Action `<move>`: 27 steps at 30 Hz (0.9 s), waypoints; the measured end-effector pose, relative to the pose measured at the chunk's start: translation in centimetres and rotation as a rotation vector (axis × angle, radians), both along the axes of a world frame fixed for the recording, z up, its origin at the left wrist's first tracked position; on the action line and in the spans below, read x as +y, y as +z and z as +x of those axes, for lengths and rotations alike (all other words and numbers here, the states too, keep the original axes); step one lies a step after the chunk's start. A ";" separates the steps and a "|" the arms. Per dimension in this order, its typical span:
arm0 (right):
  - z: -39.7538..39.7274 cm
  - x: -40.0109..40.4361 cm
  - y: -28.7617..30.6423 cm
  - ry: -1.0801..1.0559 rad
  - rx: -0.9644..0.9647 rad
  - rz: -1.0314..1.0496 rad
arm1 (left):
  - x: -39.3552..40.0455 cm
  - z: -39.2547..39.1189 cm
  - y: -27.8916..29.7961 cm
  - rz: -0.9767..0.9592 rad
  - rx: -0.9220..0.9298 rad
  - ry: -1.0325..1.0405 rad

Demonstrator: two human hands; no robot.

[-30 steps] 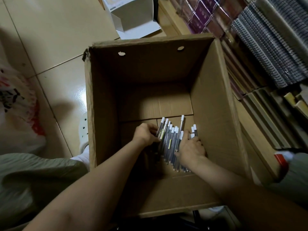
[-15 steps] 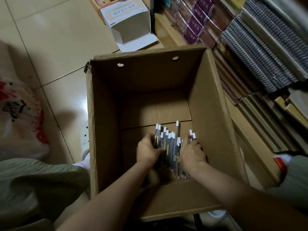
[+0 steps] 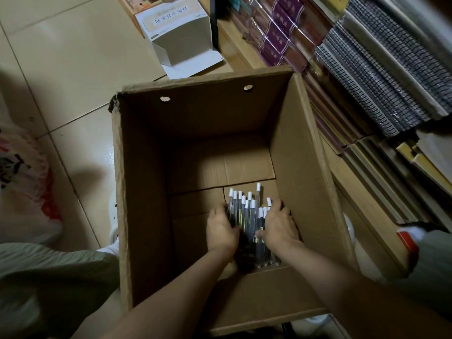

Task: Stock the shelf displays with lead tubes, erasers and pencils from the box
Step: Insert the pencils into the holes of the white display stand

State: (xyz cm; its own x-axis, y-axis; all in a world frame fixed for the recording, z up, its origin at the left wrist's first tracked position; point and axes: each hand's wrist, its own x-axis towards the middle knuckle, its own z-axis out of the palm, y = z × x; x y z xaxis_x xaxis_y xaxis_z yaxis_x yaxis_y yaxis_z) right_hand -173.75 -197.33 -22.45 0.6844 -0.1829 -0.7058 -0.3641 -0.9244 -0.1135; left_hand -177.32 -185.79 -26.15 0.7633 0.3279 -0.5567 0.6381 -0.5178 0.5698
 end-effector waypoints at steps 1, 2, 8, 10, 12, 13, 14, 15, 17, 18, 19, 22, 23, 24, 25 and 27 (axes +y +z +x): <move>0.0 -0.1 0.0 -0.019 -0.007 0.017 | 0.4 -0.1 -0.1 0.002 0.009 0.008; 0.2 -0.1 -0.1 -0.040 -0.026 0.040 | 0.8 -0.2 -0.2 -0.001 0.017 0.022; 2.7 1.3 -0.7 -0.167 -0.140 0.198 | 1.5 1.0 0.1 -0.106 0.081 0.271; 3.2 1.7 -1.0 -0.168 -0.148 0.214 | 1.0 1.7 0.2 -0.109 0.088 0.291; 3.3 1.8 -1.3 -0.150 -0.144 0.176 | 0.7 2.2 0.3 -0.100 0.080 0.292; 3.1 1.7 -1.4 -0.119 -0.148 0.145 | 0.5 2.2 0.2 -0.098 0.074 0.289; 2.8 1.7 -1.5 -0.081 -0.159 0.116 | 0.2 2.1 0.1 -0.100 0.064 0.286; 2.6 1.6 -1.7 -0.052 -0.178 0.097 | 0.0 2.0 0.0 -0.106 0.052 0.283; 2.2 1.4 -2.1 -0.043 -0.209 0.112 | -0.4 1.9 0.0 -0.111 0.046 0.289; 2.2 1.4 -2.3 -0.063 -0.217 0.143 | -0.5 2.0 -0.1 -0.111 0.053 0.296; 2.3 1.4 -2.6 -0.102 -0.223 0.180 | -0.7 2.2 -0.1 -0.111 0.065 0.303; 2.8 2.0 -3.1 -0.286 -0.248 0.250 | -1.2 3.3 -0.2 -0.130 0.087 0.314; 2.9 2.2 -3.2 -0.351 -0.256 0.266 | -1.3 3.6 -0.2 -0.147 0.087 0.316; 3.0 2.4 -3.3 -0.404 -0.265 0.289 | -1.5 3.9 -0.2 -0.165 0.083 0.313; 3.0 2.5 -3.4 -0.440 -0.272 0.310 | -1.6 4.1 -0.2 -0.182 0.079 0.305; 3.3 2.5 -3.3 -0.461 -0.296 0.330 | -1.8 4.4 -0.2 -0.201 0.072 0.283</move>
State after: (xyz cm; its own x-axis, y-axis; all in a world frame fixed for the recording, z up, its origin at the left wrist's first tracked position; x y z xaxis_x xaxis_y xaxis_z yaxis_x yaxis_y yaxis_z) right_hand -170.47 -194.88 -25.75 0.7617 -0.3106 -0.5686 -0.6260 -0.5793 -0.5220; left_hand -172.87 -187.57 -26.40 0.6145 0.3989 -0.6807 0.7823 -0.1968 0.5909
